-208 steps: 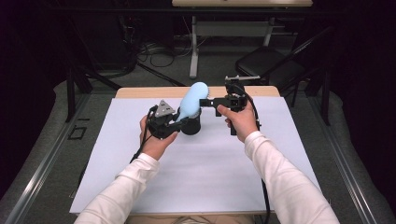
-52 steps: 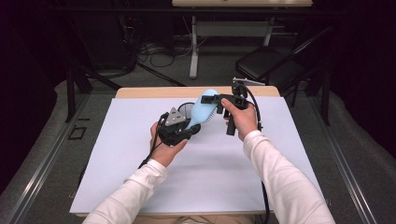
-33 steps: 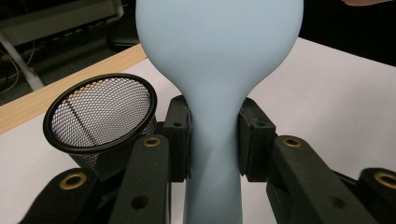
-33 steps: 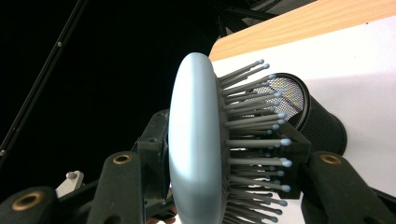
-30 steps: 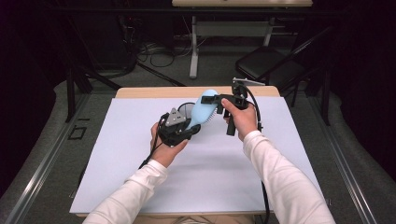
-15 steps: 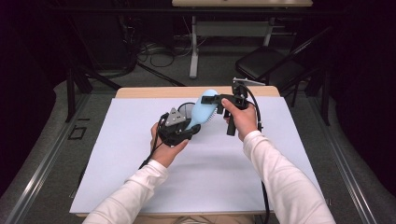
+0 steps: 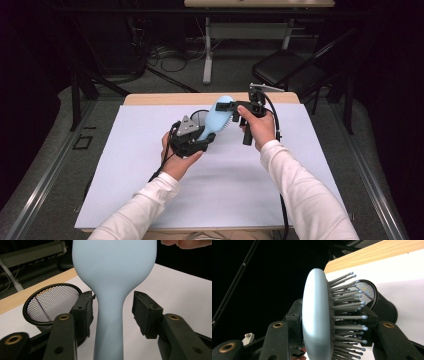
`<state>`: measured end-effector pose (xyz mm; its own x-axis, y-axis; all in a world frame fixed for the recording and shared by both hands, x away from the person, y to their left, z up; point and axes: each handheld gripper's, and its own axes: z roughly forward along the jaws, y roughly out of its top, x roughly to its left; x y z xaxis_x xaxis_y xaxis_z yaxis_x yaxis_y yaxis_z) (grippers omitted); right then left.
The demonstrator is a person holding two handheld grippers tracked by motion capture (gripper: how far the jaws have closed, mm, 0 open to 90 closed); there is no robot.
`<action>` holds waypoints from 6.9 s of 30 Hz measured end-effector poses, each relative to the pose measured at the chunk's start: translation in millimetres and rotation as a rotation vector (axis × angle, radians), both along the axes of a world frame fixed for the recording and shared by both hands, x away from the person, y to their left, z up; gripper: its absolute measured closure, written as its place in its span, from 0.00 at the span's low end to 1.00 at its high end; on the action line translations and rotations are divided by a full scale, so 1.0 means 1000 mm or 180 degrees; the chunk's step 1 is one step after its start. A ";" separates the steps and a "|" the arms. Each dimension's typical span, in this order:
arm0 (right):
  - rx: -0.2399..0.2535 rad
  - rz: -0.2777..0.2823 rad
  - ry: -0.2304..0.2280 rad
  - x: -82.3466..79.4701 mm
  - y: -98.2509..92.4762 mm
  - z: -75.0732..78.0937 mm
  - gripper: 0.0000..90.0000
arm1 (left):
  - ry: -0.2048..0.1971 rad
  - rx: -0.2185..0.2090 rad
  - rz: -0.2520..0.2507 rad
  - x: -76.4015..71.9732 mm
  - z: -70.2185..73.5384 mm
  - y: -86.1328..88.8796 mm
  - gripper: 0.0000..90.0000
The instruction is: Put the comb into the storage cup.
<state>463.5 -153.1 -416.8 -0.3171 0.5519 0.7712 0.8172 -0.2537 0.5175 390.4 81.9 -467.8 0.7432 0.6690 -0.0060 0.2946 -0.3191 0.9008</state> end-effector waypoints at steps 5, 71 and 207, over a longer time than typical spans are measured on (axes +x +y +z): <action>0.0007 -0.0011 -0.0001 0.000 -0.001 0.000 0.55 | 0.0033 -0.0029 0.0056 0.002 0.000 0.002 0.49; -0.0058 -0.0222 -0.0076 0.001 -0.021 0.002 0.55 | 0.0037 -0.0110 0.0353 -0.003 0.008 0.032 0.45; -0.0773 -0.0527 -0.0746 0.023 0.003 0.085 0.55 | 0.0319 -0.0319 0.0314 -0.013 0.008 0.071 0.01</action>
<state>486.4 -150.4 -332.1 -0.3606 0.7684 0.5287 0.6276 -0.2194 0.7470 377.0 152.7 -459.7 0.6662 0.7311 -0.1472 0.4101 -0.1942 0.8911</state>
